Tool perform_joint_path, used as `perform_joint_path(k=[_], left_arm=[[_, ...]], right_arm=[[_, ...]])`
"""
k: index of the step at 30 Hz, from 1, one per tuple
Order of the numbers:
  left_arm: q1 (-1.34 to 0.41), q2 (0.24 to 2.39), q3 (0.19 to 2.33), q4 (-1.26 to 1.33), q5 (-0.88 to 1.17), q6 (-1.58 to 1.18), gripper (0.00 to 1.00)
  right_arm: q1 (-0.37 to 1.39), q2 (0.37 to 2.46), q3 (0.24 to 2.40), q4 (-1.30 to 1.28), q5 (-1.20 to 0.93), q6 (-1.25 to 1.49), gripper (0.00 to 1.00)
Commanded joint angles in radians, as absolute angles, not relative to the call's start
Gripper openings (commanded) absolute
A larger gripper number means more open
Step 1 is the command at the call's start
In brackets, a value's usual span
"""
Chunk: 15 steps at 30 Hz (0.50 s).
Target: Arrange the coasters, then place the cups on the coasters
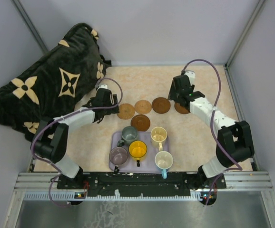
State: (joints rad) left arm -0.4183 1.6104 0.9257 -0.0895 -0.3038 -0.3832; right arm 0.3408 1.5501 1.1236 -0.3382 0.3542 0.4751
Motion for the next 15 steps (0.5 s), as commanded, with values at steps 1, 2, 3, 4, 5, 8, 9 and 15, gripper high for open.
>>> perform_joint_path(k=[1, 2, 3, 4, 5, 8, 9, 15], left_arm=[[-0.459, 1.663, 0.976, -0.07, -0.334, -0.359, 0.99], [-0.467, 1.673, 0.979, -0.065, -0.33, -0.359, 0.99], [-0.472, 1.683, 0.984, -0.06, -0.326, -0.357, 0.99], [-0.478, 1.692, 0.984, -0.056, -0.325, -0.355, 0.99], [-0.481, 1.701, 0.987, -0.055, -0.322, -0.354, 0.99], [-0.482, 1.728, 0.997, -0.055, -0.319, -0.352, 0.99], [-0.483, 1.737, 1.003, -0.057, -0.318, -0.352, 0.99], [-0.483, 1.819, 1.071, -0.125, -0.369, -0.353, 0.99]], right_arm=[[0.392, 1.525, 1.198, -0.397, 0.35, 0.457, 0.63], [0.397, 1.529, 1.212, -0.409, 0.34, 0.461, 0.64], [0.405, 1.533, 1.224, -0.417, 0.334, 0.465, 0.65], [0.416, 1.536, 1.232, -0.419, 0.333, 0.463, 0.66], [0.43, 1.539, 1.241, -0.421, 0.338, 0.456, 0.68], [0.476, 1.564, 1.276, -0.438, 0.372, 0.439, 0.7], [0.486, 1.584, 1.296, -0.445, 0.37, 0.439, 0.7], [0.53, 1.712, 1.384, -0.486, 0.326, 0.464, 0.7]])
